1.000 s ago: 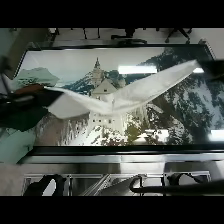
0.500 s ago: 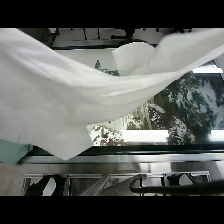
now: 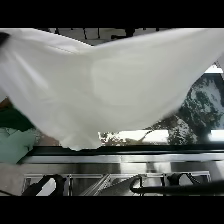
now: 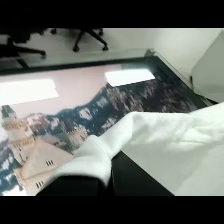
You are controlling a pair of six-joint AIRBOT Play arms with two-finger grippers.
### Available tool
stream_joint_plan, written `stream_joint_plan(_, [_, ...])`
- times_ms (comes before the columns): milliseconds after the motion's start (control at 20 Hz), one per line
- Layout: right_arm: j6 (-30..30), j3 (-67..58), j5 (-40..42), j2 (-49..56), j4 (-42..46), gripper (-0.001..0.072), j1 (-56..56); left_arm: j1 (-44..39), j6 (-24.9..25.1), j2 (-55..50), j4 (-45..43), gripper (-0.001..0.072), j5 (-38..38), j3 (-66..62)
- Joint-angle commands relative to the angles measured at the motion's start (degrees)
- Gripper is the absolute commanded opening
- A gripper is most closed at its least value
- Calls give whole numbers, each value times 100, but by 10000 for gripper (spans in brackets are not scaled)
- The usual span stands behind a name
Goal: Fold the shirts.
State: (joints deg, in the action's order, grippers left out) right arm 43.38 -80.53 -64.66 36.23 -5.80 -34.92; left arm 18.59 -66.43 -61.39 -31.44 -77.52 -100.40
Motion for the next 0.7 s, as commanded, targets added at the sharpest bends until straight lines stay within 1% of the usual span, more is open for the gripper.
stream_joint_plan(0, [-699, 1051, 487, 520, 282, 20, 907, -804, 302, -776, -214, 11, 557, 693])
stream_joint_plan(50, [-986, 1250, 940, 837, 483, 20, 1377, -997, 306, -1047, -435, 11, 780, 782])
stream_joint_plan(150, [-1176, 1311, 1954, 1705, 1235, 20, 2118, -1296, 310, -1668, -846, 11, 1078, 955])
stream_joint_plan(250, [-1362, 1285, 2439, 2610, 1244, 20, 2380, -1401, 313, -2317, -951, 11, 1368, 1095])
stream_joint_plan(400, [-1362, 1185, 2452, 3670, 1204, 20, 2393, -1392, 350, -3250, -942, 12, 1617, 1095])
stream_joint_plan(500, [-1364, 1182, 2409, 3974, 1211, 21, 2393, -1305, 332, -3672, -933, 20, 1714, 1036])
stream_joint_plan(550, [-1364, 1182, 2409, 4000, 1233, 25, 2389, -1241, 267, -3860, -931, 20, 1576, 892])
stream_joint_plan(600, [-1364, 1174, 2376, 3974, 1228, 79, 2354, -1139, 144, -3995, -931, 140, 1318, 684])
stream_joint_plan(650, [-1362, 1158, 2247, 3917, 1228, 251, 2277, -1010, 83, -4089, -933, 457, 968, 435])
